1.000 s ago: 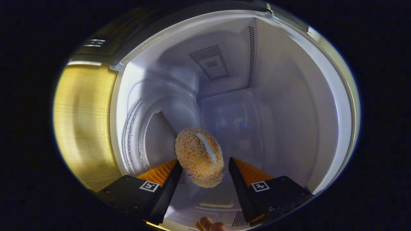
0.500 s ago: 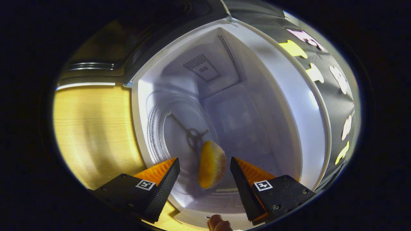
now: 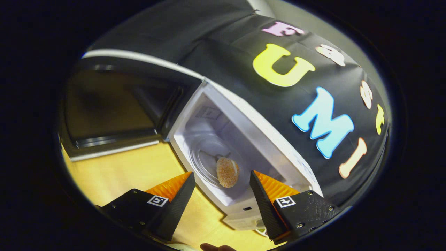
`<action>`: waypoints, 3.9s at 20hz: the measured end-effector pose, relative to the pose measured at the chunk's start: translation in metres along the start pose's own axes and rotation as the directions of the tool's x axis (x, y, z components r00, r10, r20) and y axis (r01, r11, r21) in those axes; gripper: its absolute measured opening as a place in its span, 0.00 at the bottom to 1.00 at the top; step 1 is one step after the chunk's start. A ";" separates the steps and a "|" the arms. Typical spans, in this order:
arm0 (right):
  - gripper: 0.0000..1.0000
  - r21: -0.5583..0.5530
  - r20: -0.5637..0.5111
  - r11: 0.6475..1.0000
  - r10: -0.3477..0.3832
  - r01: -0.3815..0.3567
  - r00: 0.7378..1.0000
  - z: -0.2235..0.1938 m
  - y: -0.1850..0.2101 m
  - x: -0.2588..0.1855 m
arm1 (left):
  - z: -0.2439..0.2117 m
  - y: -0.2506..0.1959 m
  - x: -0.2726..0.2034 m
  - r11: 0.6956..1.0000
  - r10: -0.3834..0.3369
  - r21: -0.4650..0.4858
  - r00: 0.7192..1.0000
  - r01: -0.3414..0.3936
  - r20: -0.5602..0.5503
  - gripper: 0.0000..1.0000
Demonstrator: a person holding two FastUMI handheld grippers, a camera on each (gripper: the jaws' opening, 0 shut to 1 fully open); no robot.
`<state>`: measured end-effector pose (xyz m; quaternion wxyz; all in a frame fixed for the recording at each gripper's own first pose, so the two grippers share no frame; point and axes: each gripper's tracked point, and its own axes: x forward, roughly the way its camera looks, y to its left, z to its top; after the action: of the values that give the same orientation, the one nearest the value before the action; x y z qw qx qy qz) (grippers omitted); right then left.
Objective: Open the microwave oven with the left hand, put the food in, and close the microwave oven.
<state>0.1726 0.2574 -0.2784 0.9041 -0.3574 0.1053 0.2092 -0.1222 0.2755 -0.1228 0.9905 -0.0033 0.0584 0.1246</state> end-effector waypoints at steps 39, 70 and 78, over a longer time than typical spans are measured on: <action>0.96 0.495 0.158 0.845 -0.318 0.204 0.935 0.032 -0.113 -0.266 | -0.168 0.008 0.047 0.988 -0.154 -0.016 0.947 0.156 -0.282 0.07; 0.96 0.583 0.066 0.754 -0.415 0.302 0.908 -0.003 -0.175 -0.272 | -0.158 -0.216 0.111 0.854 -0.488 0.033 0.820 0.520 -0.300 0.07; 0.96 0.599 0.023 0.731 -0.423 0.326 0.906 -0.028 -0.194 -0.271 | -0.154 -0.258 0.146 0.833 -0.522 0.010 0.793 0.553 -0.315 0.07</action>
<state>0.0180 0.0282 -0.0898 0.9980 -0.0595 0.0178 0.0073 0.0646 0.0580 -0.2949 0.9632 0.0119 0.2103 -0.1670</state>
